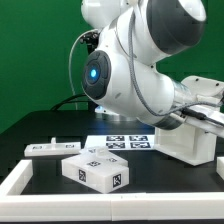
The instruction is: Assemble cabinet
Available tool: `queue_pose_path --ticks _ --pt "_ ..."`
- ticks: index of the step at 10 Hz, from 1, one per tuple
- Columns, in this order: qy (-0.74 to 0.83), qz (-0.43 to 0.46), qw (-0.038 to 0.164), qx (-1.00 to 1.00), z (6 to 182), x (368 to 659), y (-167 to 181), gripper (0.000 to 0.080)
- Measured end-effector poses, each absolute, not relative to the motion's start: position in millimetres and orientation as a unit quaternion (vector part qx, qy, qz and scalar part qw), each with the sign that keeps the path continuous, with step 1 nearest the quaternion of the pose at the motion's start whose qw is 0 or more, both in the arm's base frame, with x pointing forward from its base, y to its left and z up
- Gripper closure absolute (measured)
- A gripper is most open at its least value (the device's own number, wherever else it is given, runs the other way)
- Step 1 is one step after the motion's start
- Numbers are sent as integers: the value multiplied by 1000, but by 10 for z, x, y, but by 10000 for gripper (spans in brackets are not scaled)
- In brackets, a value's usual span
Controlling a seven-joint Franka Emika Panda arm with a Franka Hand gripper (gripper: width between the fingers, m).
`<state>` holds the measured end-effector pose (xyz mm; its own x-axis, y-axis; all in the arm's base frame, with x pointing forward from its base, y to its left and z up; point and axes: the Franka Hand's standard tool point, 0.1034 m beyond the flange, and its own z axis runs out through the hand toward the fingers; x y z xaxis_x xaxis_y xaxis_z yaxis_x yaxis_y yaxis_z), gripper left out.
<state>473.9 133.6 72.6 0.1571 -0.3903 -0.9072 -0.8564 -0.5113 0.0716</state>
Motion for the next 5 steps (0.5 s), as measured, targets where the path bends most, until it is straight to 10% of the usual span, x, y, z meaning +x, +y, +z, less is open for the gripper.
queue_pose_path --ticks 5 --pt "383 382 194 -818 1091 4915 1144 767"
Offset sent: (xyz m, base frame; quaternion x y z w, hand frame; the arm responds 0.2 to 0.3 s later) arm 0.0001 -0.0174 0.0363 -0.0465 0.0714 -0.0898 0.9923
